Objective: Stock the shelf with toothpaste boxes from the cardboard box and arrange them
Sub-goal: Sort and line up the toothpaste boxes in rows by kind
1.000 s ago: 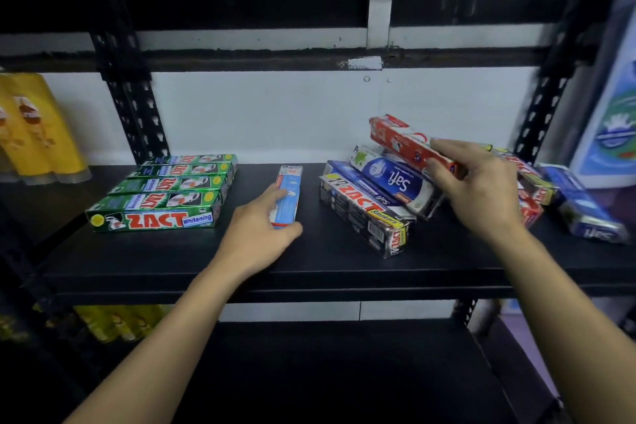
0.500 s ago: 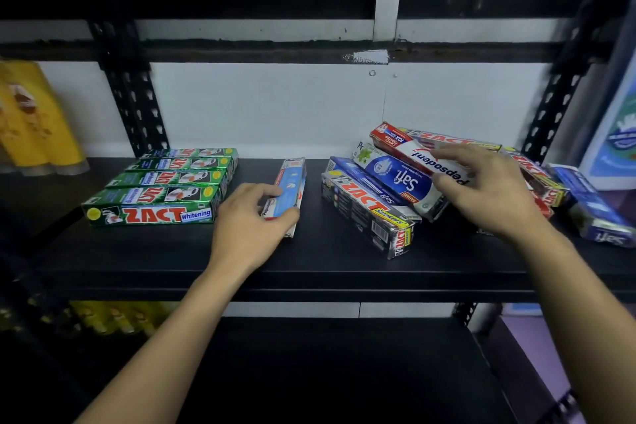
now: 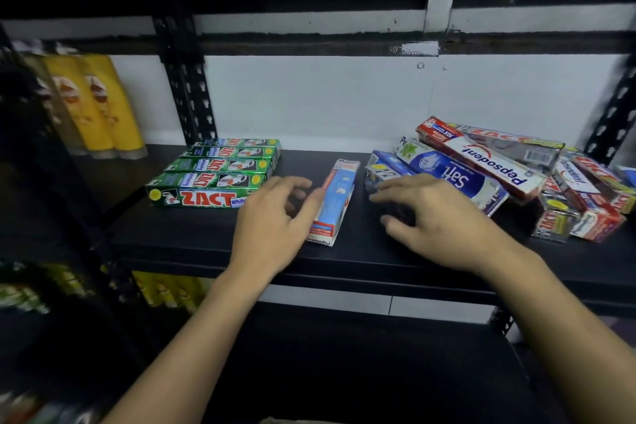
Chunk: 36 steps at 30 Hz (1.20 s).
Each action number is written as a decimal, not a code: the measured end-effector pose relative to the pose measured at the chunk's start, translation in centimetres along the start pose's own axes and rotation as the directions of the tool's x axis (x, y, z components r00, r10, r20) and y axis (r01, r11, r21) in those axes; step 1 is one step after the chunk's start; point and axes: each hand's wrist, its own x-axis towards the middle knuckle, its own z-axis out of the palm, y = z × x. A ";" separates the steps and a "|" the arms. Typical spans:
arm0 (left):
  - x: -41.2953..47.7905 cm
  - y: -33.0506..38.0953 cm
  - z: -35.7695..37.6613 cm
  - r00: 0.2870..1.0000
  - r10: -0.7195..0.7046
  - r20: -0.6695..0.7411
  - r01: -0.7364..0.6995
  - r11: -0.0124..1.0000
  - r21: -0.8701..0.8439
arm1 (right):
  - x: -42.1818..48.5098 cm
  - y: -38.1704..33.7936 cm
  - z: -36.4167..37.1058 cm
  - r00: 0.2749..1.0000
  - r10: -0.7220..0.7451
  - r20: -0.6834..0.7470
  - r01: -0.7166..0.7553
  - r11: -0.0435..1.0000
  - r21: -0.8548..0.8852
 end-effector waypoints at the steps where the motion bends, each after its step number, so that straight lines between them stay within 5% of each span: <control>1: -0.2 0.1 0.0 0.999 0.020 0.033 -0.020 1.000 -0.007 | 0.0 -0.1 0.3 1.000 -0.003 0.027 0.004 0.999 -0.037; 5: -0.7 0.2 0.3 0.989 0.096 0.113 -0.105 0.991 0.079 | 0.3 0.1 0.8 1.000 -0.014 0.013 0.016 0.989 -0.145; 13: -0.5 -1.1 -0.9 0.996 -0.092 -0.001 0.089 0.964 0.250 | 0.1 1.6 1.8 0.998 0.042 -0.037 -0.049 0.975 -0.215; 22: -0.1 -1.6 -1.3 0.999 -0.051 0.007 0.049 0.984 0.170 | 0.7 0.2 2.5 0.993 0.027 -0.113 -0.065 0.936 -0.345; 27: 0.7 -2.3 -2.4 0.995 -0.082 0.059 0.073 0.987 0.143 | 1.4 -2.4 3.6 0.978 -0.111 -0.178 0.041 0.933 -0.358; 31: 0.8 -2.3 -2.1 0.982 -0.131 0.139 0.097 0.970 0.225 | 3.8 -4.8 4.2 0.985 -0.158 -0.064 0.136 0.955 -0.262; 36: 0.5 -2.8 -2.0 0.995 0.086 -0.057 -0.061 0.937 0.344 | 6.6 -5.3 5.5 0.982 -0.140 0.126 0.146 0.989 -0.036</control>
